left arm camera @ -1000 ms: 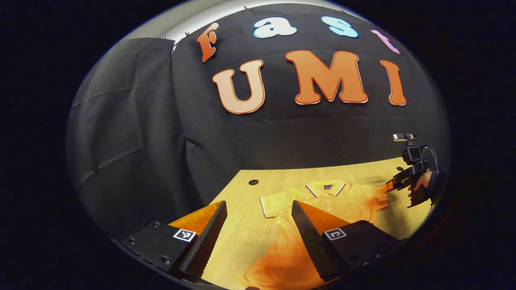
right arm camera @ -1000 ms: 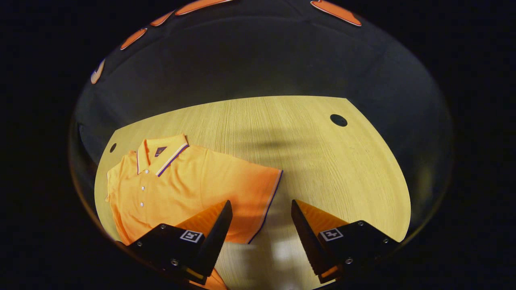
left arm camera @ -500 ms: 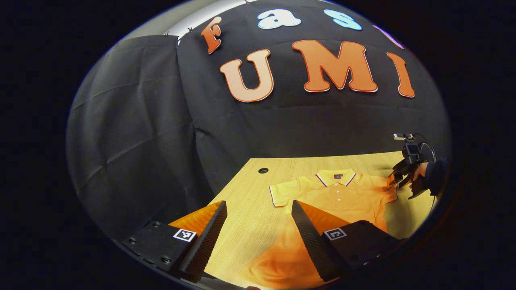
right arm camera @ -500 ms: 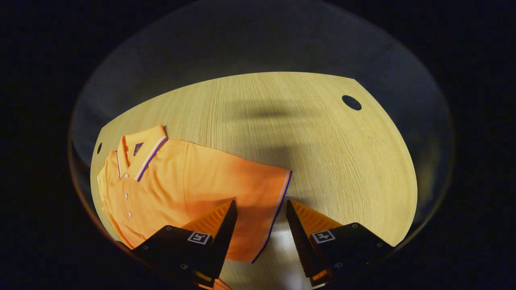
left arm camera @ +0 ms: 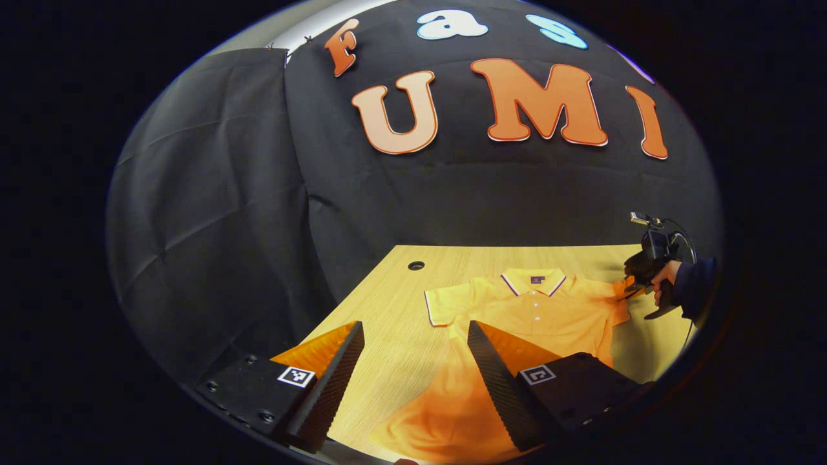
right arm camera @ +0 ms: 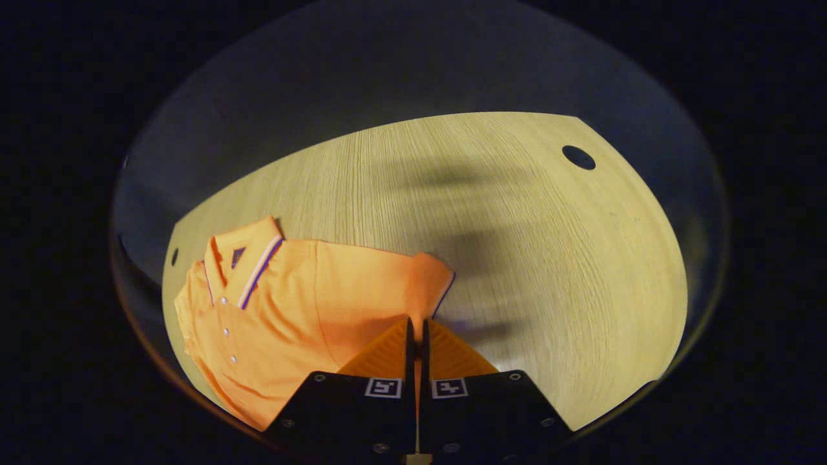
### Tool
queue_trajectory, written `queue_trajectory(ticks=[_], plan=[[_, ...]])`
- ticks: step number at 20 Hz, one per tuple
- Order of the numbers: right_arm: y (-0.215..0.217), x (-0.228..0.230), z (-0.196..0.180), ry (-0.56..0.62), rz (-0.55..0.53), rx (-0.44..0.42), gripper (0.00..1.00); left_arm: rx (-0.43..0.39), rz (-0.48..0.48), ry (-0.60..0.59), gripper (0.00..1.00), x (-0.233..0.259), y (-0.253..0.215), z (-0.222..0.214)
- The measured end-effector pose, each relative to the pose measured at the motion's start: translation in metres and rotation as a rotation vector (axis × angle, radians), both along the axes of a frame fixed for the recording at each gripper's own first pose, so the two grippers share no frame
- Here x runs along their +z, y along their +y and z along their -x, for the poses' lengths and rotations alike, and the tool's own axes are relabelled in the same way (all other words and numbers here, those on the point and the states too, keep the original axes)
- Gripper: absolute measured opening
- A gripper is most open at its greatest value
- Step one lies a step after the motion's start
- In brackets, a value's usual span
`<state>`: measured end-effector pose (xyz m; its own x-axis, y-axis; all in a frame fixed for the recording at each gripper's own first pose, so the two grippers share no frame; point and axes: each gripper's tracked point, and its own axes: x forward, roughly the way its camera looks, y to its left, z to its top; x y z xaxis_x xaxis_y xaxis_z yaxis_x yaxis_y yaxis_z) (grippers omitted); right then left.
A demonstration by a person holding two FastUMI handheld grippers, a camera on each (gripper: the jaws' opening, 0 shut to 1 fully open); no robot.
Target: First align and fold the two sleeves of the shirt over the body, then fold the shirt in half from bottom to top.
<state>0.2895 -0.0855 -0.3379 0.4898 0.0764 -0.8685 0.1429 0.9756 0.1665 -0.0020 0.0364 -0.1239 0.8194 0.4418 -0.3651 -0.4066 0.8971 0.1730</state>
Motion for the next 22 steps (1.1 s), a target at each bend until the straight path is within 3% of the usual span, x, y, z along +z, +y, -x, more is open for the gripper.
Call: queue_trajectory(ticks=[7,13,19,22], plan=[[0.046,0.047,-0.008,-0.093,-0.130,0.077,0.02,0.020,0.011,0.004,0.99,-0.002,0.003,0.005],[0.092,0.054,-0.003,-0.086,-0.222,0.131,0.02,0.029,0.005,0.020,0.99,-0.004,0.003,0.008],[0.128,0.063,-0.002,-0.085,-0.319,0.198,0.15,0.055,0.003,0.035,0.99,-0.009,0.006,0.011],[0.132,0.068,-0.001,-0.097,-0.340,0.216,0.37,0.056,0.006,0.034,0.99,-0.008,0.006,0.010]])
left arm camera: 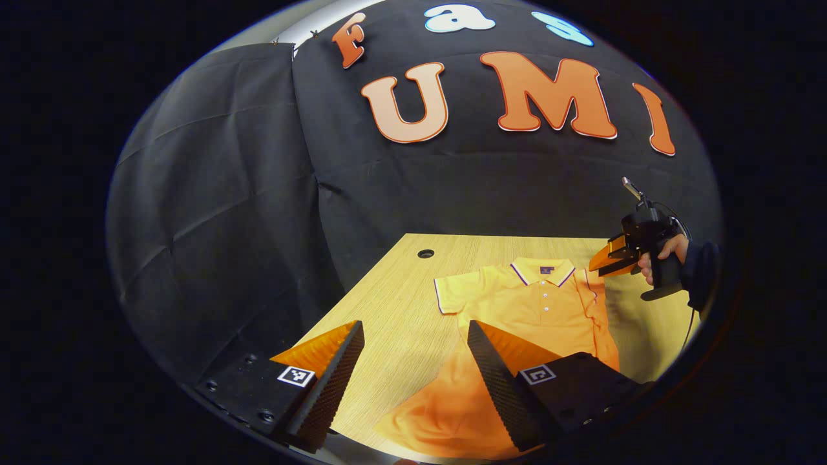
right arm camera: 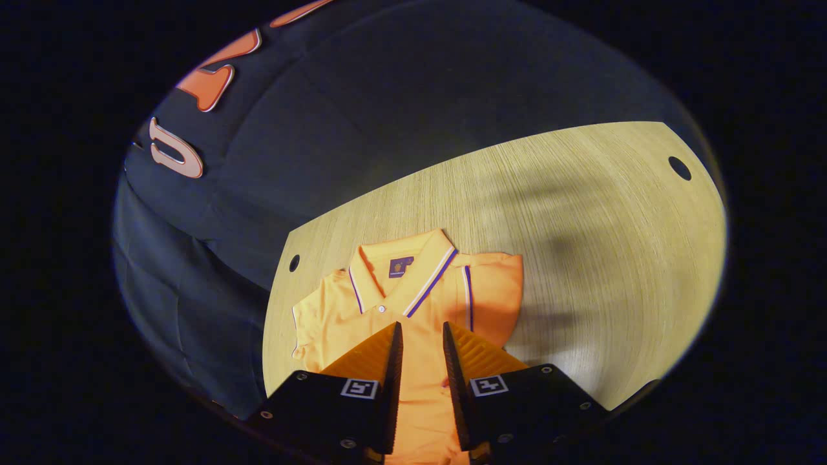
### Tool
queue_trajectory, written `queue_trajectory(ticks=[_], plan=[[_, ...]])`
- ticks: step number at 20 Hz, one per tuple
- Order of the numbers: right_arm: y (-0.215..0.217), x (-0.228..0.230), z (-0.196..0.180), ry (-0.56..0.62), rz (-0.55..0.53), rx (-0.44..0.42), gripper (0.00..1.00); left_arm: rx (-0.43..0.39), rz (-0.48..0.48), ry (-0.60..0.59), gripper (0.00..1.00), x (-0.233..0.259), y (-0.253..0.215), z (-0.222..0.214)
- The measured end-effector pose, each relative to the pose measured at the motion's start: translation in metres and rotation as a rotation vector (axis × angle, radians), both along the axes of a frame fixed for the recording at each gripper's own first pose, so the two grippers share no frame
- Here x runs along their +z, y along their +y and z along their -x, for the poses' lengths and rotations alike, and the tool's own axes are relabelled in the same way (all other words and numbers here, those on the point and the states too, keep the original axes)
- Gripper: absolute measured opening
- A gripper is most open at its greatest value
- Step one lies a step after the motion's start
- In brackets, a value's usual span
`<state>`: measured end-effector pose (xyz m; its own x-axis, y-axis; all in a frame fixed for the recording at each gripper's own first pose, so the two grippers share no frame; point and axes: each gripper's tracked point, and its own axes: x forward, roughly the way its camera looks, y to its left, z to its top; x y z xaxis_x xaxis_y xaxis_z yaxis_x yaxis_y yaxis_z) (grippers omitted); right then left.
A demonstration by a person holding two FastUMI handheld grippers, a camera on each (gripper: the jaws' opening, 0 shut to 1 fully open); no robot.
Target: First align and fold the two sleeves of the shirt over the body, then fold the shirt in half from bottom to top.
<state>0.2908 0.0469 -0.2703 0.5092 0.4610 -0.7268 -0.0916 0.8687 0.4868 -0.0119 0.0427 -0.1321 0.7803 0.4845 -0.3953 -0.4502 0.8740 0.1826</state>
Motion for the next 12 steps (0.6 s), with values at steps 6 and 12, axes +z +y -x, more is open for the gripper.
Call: queue_trajectory(ticks=[6,12], plan=[[-0.002,0.012,0.008,-0.057,0.044,0.031,0.65,-0.051,0.080,-0.002,0.99,-0.004,0.011,-0.035],[-0.021,0.038,0.029,-0.136,0.117,-0.026,0.89,-0.161,0.205,0.044,0.99,-0.039,0.024,-0.080]])
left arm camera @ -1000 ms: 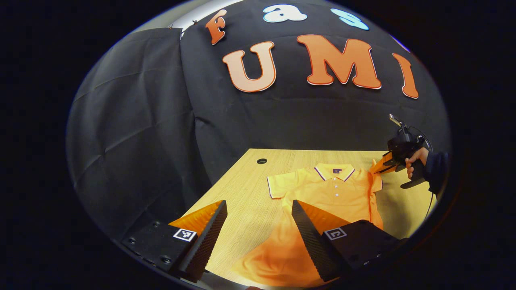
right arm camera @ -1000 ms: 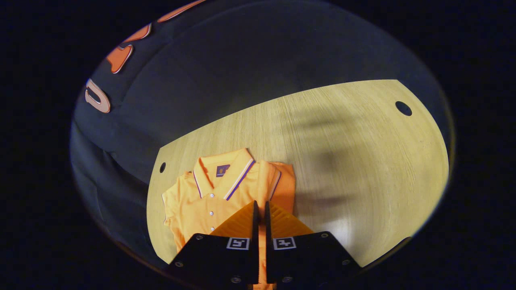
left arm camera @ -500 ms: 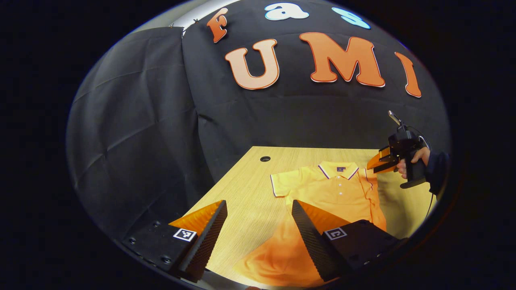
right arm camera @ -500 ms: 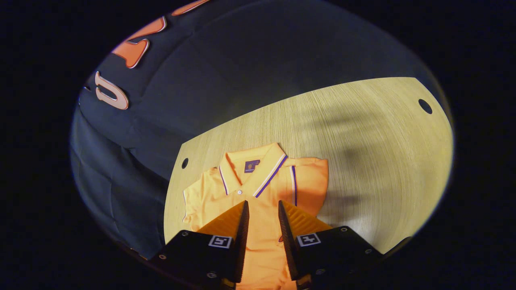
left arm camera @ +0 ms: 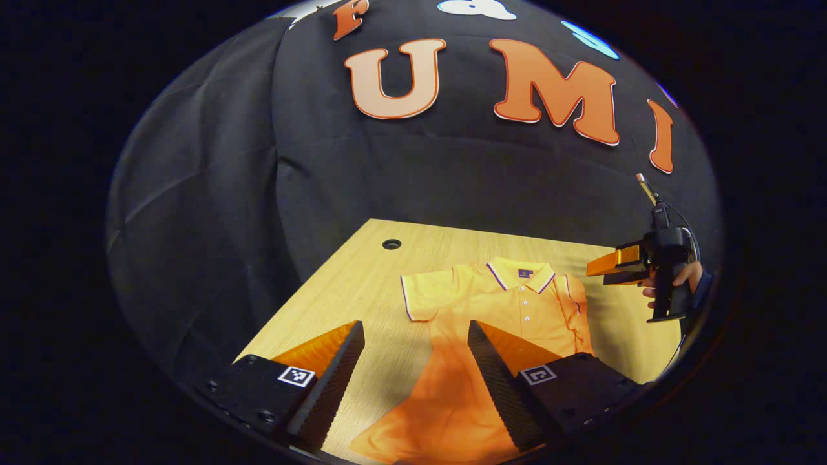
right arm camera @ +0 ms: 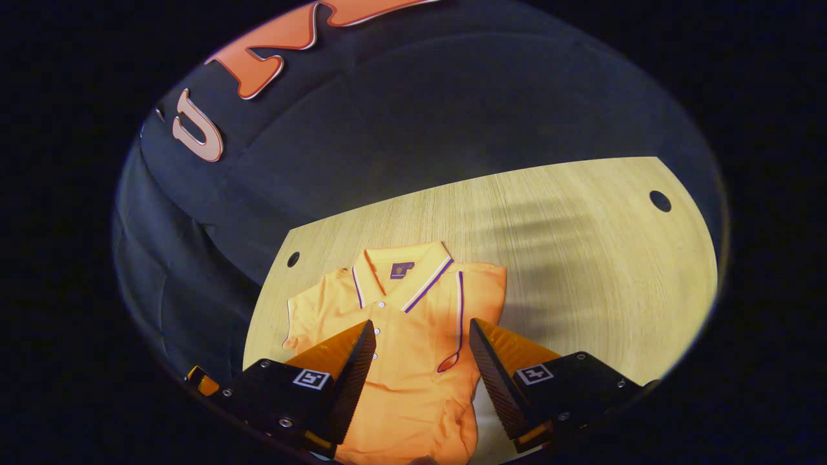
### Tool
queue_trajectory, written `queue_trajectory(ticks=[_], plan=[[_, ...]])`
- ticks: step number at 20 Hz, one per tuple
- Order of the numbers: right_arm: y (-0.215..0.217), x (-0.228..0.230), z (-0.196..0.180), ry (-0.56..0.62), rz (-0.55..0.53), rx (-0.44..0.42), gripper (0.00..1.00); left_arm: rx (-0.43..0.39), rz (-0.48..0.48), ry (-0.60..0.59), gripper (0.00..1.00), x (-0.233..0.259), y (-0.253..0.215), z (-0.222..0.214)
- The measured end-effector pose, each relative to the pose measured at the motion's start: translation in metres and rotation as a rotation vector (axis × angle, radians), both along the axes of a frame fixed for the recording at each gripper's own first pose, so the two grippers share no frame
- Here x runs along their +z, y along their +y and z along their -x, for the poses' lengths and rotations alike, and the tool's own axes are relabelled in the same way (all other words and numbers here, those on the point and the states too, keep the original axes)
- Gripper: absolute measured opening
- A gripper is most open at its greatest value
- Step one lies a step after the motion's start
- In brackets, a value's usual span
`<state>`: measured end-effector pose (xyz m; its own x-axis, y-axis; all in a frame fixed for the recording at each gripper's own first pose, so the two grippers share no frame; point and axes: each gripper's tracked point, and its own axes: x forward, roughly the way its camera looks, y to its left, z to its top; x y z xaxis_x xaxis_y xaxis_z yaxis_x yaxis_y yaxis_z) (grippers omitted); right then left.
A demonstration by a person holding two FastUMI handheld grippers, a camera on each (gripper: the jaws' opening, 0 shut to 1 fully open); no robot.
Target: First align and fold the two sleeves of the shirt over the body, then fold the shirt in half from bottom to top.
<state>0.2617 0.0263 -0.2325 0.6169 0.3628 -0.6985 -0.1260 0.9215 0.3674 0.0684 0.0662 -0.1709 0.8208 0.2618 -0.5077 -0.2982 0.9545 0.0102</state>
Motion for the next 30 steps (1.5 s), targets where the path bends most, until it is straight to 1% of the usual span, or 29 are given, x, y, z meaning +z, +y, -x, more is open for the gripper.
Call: queue_trajectory(ticks=[1,2,3,4,5,6,9,14,17,19,21,23,26,30], plan=[[-0.005,0.005,0.006,-0.012,0.011,-0.031,0.90,-0.023,0.015,0.015,0.99,-0.006,0.003,-0.007],[-0.011,0.011,0.012,-0.026,0.017,-0.060,0.92,-0.046,0.030,0.025,0.96,-0.010,0.004,-0.013],[-0.016,0.017,0.018,-0.044,0.023,-0.090,0.91,-0.069,0.045,0.037,0.99,-0.018,0.007,-0.021],[-0.022,0.022,0.026,-0.060,0.031,-0.113,0.92,-0.091,0.062,0.051,0.95,-0.024,0.010,-0.028],[-0.027,0.027,0.033,-0.073,0.045,-0.134,0.92,-0.104,0.078,0.066,0.99,-0.029,0.013,-0.035],[-0.034,0.031,0.041,-0.086,0.066,-0.155,0.92,-0.118,0.098,0.082,0.99,-0.033,0.015,-0.043],[-0.047,0.041,0.063,-0.119,0.115,-0.225,0.92,-0.148,0.134,0.137,0.98,-0.051,0.028,-0.068],[-0.053,0.050,0.105,-0.135,0.139,-0.332,0.91,-0.185,0.202,0.268,0.99,-0.091,0.048,-0.112],[-0.055,0.053,0.131,-0.157,0.167,-0.392,0.91,-0.192,0.198,0.354,0.99,-0.116,0.061,-0.132],[-0.057,0.056,0.148,-0.169,0.198,-0.417,0.92,-0.215,0.187,0.399,0.99,-0.126,0.064,-0.145],[-0.062,0.058,0.160,-0.185,0.235,-0.443,0.91,-0.238,0.157,0.428,0.99,-0.133,0.067,-0.159],[-0.060,0.060,0.172,-0.190,0.241,-0.451,0.91,-0.234,0.124,0.463,0.98,-0.140,0.071,-0.168],[-0.061,0.059,0.185,-0.193,0.237,-0.458,0.91,-0.216,0.132,0.514,0.99,-0.156,0.070,-0.181],[-0.067,0.061,0.197,-0.200,0.237,-0.468,0.91,-0.159,0.140,0.557,0.98,-0.171,0.077,-0.187]])
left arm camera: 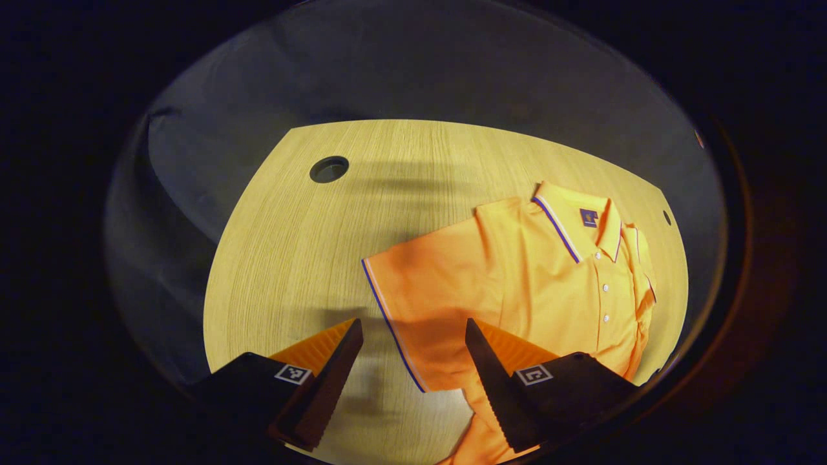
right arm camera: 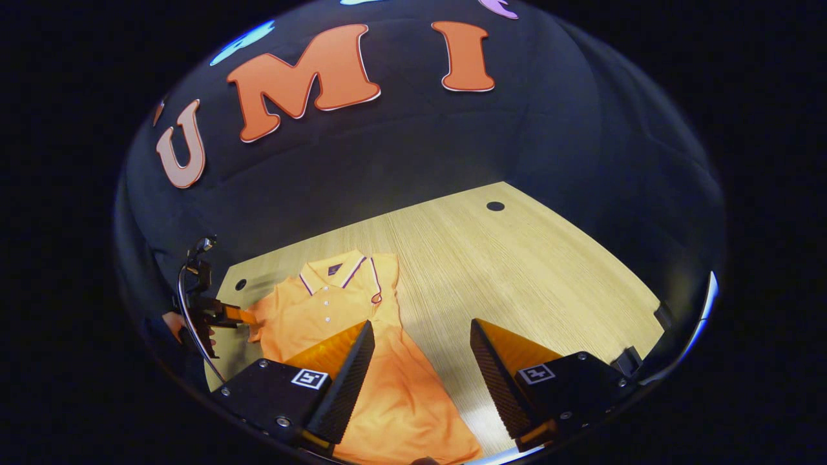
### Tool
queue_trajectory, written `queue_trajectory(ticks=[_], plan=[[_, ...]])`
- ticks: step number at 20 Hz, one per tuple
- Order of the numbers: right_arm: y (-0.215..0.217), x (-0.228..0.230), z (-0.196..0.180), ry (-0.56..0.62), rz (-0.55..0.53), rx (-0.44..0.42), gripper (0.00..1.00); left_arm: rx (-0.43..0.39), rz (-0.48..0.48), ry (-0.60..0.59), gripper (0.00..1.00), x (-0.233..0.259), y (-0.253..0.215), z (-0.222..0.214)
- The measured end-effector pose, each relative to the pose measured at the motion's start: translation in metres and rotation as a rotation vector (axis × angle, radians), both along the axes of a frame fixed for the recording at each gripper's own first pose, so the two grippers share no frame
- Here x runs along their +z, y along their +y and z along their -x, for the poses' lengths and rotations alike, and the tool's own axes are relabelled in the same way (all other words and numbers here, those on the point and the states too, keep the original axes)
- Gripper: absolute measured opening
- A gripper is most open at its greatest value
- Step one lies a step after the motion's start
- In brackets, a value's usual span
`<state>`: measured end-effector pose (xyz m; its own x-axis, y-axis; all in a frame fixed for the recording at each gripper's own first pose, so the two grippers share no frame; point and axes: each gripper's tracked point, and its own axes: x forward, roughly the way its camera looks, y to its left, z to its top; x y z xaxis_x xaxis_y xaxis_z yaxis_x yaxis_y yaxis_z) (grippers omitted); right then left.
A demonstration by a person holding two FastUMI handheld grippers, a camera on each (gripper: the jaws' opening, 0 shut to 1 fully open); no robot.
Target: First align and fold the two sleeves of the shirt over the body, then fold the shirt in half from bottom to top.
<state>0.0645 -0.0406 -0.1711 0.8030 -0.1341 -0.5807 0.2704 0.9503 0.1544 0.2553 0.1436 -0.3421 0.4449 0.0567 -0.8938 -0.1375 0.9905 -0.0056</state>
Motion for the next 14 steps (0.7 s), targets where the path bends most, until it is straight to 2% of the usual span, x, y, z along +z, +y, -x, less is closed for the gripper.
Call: queue_trajectory(ticks=[5,6,7,9,12,13,14], plan=[[-0.010,0.004,0.014,-0.011,0.007,-0.014,0.92,0.042,-0.003,0.050,0.98,-0.016,0.006,0.001],[-0.012,0.003,0.017,-0.009,0.003,-0.018,0.92,0.053,-0.008,0.066,0.93,-0.020,0.008,0.001],[-0.015,0.003,0.019,-0.009,0.001,-0.026,0.92,0.047,-0.009,0.043,0.83,-0.020,0.007,-0.004],[-0.019,0.001,0.024,-0.008,-0.007,-0.039,0.92,0.024,-0.008,0.039,0.77,-0.011,0.003,-0.003],[-0.027,-0.005,0.028,0.002,-0.022,-0.057,0.91,-0.028,0.026,0.014,0.29,-0.019,-0.005,-0.010],[-0.027,-0.006,0.030,0.005,-0.027,-0.057,0.91,-0.011,0.045,-0.007,0.29,-0.015,-0.007,-0.014],[-0.028,-0.008,0.032,0.005,-0.027,-0.059,0.91,-0.019,0.056,-0.003,0.04,-0.015,-0.009,-0.014]])
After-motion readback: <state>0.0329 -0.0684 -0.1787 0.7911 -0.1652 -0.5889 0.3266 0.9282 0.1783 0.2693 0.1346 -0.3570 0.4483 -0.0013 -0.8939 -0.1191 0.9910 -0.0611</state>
